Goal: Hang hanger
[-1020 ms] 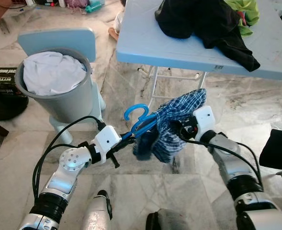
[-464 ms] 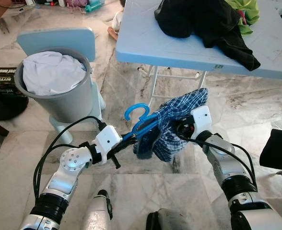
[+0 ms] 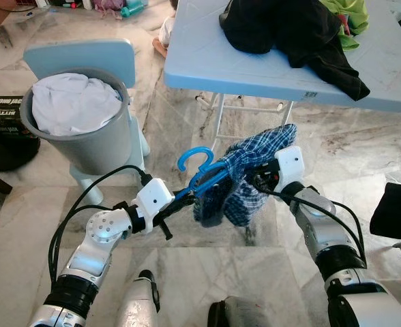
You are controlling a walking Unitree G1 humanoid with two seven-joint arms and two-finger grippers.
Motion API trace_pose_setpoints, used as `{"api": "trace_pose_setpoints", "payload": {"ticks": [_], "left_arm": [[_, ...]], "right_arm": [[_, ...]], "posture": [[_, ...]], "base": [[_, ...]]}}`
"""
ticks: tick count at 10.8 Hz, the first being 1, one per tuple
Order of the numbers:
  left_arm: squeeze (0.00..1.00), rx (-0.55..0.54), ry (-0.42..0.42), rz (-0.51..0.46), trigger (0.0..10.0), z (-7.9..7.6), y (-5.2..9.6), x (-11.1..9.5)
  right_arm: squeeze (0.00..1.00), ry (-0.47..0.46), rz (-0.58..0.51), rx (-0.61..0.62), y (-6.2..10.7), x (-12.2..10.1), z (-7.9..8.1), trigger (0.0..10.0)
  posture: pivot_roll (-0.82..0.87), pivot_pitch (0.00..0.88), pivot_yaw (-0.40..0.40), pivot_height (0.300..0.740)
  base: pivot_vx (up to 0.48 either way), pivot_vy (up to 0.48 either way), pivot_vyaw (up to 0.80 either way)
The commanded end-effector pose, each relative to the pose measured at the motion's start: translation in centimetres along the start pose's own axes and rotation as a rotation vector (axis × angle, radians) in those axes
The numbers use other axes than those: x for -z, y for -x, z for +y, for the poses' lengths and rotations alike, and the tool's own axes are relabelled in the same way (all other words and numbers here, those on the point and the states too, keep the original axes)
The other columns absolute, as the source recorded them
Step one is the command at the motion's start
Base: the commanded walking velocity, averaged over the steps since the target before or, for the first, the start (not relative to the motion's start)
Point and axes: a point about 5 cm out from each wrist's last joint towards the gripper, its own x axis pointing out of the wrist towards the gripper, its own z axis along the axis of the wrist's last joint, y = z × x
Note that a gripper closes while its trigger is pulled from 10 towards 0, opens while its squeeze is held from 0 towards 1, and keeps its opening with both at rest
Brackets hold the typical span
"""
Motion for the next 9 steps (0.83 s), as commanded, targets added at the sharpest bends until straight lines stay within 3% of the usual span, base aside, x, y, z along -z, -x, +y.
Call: {"api": "trace_pose_setpoints", "payload": {"ticks": [1, 4, 7, 9], "left_arm": [[0.0, 0.013, -0.008, -0.01, 0.0, -0.2, -0.3, -0.2], [0.0, 0.013, -0.009, -0.003, 0.0, -0.3, -0.1, 0.0], [0.0, -0.004, -0.004, 0.011, 0.0, -0.3, 0.6, 0.4], [0.0, -0.006, -0.004, 0.012, 0.0, -0.3, 0.6, 0.4]], "right_arm": [[0.0, -0.012, 0.008, 0.028, 0.2, 0.1, -0.7, 0.0], [0.0, -0.04, -0.014, 0.117, 0.1, -0.3, -1.4, 0.0], [0.0, -0.146, -0.053, 0.279, 0.2, -0.9, -3.4, 0.0], [0.0, -0.15, -0.057, 0.29, 0.3, -0.9, -3.5, 0.0]], "posture": [[0.07, 0.176, -0.086, 0.74], [0.07, 0.172, -0.087, 0.74], [0.08, 0.182, -0.087, 0.74], [0.08, 0.182, -0.087, 0.74]], "base": [[0.0, 0.0, 0.0], [0.0, 0.0, 0.0], [0.0, 0.0, 0.0], [0.0, 0.0, 0.0]]}}
